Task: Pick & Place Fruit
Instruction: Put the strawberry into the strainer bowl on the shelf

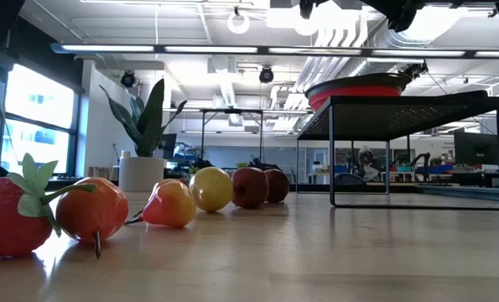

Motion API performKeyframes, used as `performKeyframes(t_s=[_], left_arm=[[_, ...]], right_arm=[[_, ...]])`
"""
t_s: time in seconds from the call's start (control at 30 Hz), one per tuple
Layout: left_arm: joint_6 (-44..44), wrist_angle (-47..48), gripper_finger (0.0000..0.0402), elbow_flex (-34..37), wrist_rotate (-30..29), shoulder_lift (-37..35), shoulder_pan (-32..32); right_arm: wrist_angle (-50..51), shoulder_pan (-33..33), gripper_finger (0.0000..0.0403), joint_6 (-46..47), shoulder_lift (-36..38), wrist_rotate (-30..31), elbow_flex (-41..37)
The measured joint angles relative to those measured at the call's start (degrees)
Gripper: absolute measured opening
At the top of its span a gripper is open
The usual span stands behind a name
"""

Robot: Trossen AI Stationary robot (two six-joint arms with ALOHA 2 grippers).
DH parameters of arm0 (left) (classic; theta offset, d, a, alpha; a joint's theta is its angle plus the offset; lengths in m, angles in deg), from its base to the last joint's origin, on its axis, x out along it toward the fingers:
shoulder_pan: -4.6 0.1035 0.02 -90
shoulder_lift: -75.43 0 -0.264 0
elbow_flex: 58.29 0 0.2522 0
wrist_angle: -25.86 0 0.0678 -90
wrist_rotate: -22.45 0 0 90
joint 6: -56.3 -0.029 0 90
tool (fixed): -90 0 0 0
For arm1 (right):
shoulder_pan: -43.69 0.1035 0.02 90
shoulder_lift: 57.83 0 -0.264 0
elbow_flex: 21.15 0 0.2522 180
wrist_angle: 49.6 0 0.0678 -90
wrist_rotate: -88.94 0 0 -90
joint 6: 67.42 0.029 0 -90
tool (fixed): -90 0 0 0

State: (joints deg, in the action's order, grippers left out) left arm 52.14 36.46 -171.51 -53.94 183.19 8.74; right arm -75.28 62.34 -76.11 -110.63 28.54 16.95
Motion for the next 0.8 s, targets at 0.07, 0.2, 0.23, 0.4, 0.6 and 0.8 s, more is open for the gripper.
performKeyframes(t_s=[0.07, 0.2, 0.23, 0.4, 0.6, 0.8], left_arm=[[0.08, 0.12, 0.0129, 0.0, 0.03, 0.0, 0.0], [0.04, 0.17, 0.0129, 0.0, 0.13, 0.0, 0.0], [0.04, 0.19, 0.0129, 0.0, 0.13, 0.0, 0.0], [0.02, 0.22, 0.0129, 0.0, 0.17, 0.0, 0.0], [1.48, -0.09, 0.0129, 0.0, 0.27, 0.0, -0.02], [-1.58, -0.58, 0.0129, 0.02, 0.39, -0.73, -0.04]], right_arm=[[0.0, 0.0, 0.014, 0.0, 0.0, 0.0, 0.0], [0.04, 0.0, 0.0139, 0.0, 0.0, 0.04, 0.0], [0.02, 0.0, 0.014, 0.0, 0.0, 0.05, 0.0], [0.05, -0.02, 0.0139, 0.0, 0.0, 0.11, 0.0], [-0.02, -0.02, 0.014, 0.0, 0.0, 0.5, 0.0], [-0.04, -0.02, 0.0139, 0.06, 0.0, 0.53, 0.02]])
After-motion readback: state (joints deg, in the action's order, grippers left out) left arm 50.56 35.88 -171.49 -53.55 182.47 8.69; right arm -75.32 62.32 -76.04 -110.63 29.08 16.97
